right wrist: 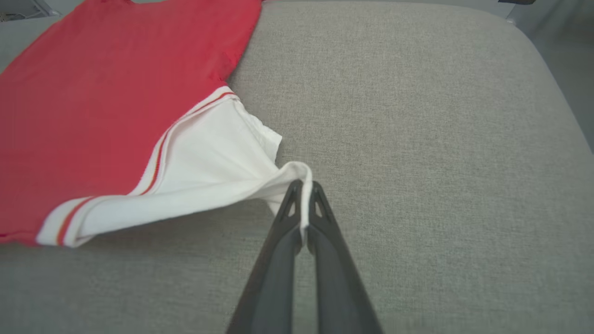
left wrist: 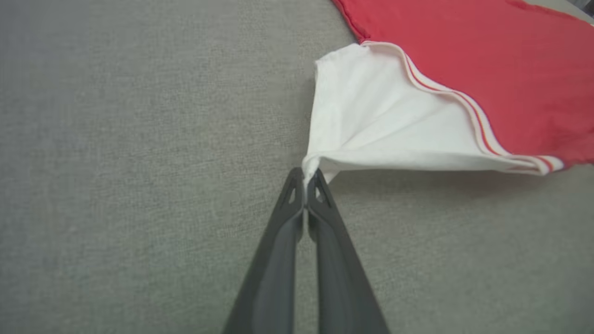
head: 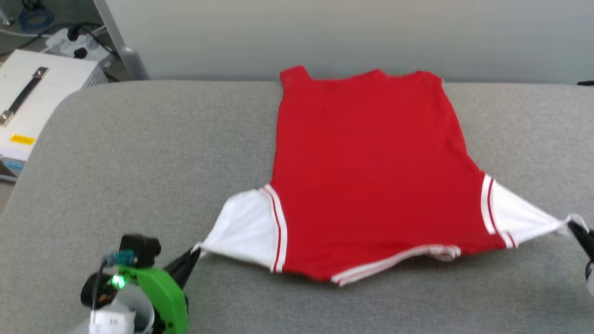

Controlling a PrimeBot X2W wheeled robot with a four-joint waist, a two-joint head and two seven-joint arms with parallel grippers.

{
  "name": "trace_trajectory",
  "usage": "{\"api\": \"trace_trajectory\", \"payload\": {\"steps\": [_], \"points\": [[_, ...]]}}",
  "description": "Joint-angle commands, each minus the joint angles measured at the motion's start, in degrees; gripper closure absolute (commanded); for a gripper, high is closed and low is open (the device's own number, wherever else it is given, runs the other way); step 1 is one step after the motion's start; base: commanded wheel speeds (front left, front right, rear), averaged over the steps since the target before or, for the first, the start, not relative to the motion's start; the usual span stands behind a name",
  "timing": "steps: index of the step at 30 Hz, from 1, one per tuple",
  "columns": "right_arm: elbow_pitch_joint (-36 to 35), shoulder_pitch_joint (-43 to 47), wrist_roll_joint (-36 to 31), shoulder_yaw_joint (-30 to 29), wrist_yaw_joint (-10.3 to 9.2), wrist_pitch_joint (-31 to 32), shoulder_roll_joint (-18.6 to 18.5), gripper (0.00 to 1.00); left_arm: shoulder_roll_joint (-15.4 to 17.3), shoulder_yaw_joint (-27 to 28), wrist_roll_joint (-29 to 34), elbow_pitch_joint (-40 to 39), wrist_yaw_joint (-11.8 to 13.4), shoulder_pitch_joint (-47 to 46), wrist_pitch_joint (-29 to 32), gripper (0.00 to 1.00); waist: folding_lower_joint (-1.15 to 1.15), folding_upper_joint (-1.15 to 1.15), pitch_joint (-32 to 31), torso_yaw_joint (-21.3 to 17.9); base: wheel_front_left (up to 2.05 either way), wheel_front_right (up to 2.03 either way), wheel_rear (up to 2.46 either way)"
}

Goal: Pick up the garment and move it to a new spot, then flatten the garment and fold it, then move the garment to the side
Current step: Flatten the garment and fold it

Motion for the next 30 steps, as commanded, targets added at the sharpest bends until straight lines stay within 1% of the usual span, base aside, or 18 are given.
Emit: {"api": "trace_trajectory", "payload": {"steps": [1, 8, 11, 15, 20, 21, 22, 27, 30], "points": [[-0.64, 2.19, 0.62, -0.52, -0.09, 0.75, -0.8, 1.0, 1.53, -0.36, -0.25, -0.51, 0.8, 2.53, 0.27, 1.0, 0.01, 0.0, -2.62, -1.02, 0.0, 0.0, 0.0], [-4.78, 12.07, 2.14, -2.46, -0.09, 5.08, -2.07, 1.0, 3.81, -0.88, -2.19, -6.23, 2.31, 8.77, 0.46, 1.0, 0.01, 0.0, -5.3, -0.57, 0.0, 0.0, 0.0], [-6.77, 16.38, 2.7, -4.04, -0.09, 7.09, -2.37, 1.0, 5.03, -1.32, -2.31, -9.5, 3.51, 10.83, 0.82, 1.0, 0.01, 0.0, -5.8, -0.38, 0.0, 0.0, 0.0], [-8.91, 20.63, 2.37, -6.44, -0.09, 8.8, -1.81, 1.0, 6.26, -1.7, -2.34, -13.01, 5.01, 12.31, 1.65, 1.0, 0.01, 0.0, -6.09, 0.03, 0.0, 0.0, 0.0], [-10.97, 22.55, 0.39, -9.56, -0.09, 11.06, -0.79, 1.0, 6.59, -1.36, -2.51, -16.59, 6.52, 12.27, 2.13, 1.0, 0.01, 0.0, -5.44, 0.25, 0.0, 0.0, 0.0], [-11.65, 22.41, -0.35, -10.28, -0.09, 11.61, -0.75, 0.6, 6.58, -1.18, -2.61, -17.67, 6.97, 12.36, 2.03, 1.0, 0.01, 0.0, -5.13, 0.24, 0.0, 0.0, 0.0], [-12.07, 22.24, -0.66, -11.07, -0.09, 12.23, -0.6, 0.0, 6.71, -1.2, -2.49, -18.66, 7.37, 12.46, 2.09, 1.0, 0.01, 0.0, -4.71, 0.25, 0.0, 0.0, 0.0], [-17.95, 20.54, -1.13, -15.3, -0.09, 18.37, -0.65, 0.0, 8.3, -1.12, -1.29, -26.17, 10.35, 12.37, 3.21, 1.0, 0.01, 0.0, -1.65, 1.21, 0.0, 0.0, 0.0], [-21.97, 18.24, -1.23, -19.8, -0.09, 22.95, -0.78, 0.0, 9.57, -1.0, -0.53, -31.44, 12.05, 11.49, 4.9, 1.0, 0.01, 0.0, 1.06, 2.62, 0.0, 0.0, 0.0]]}}
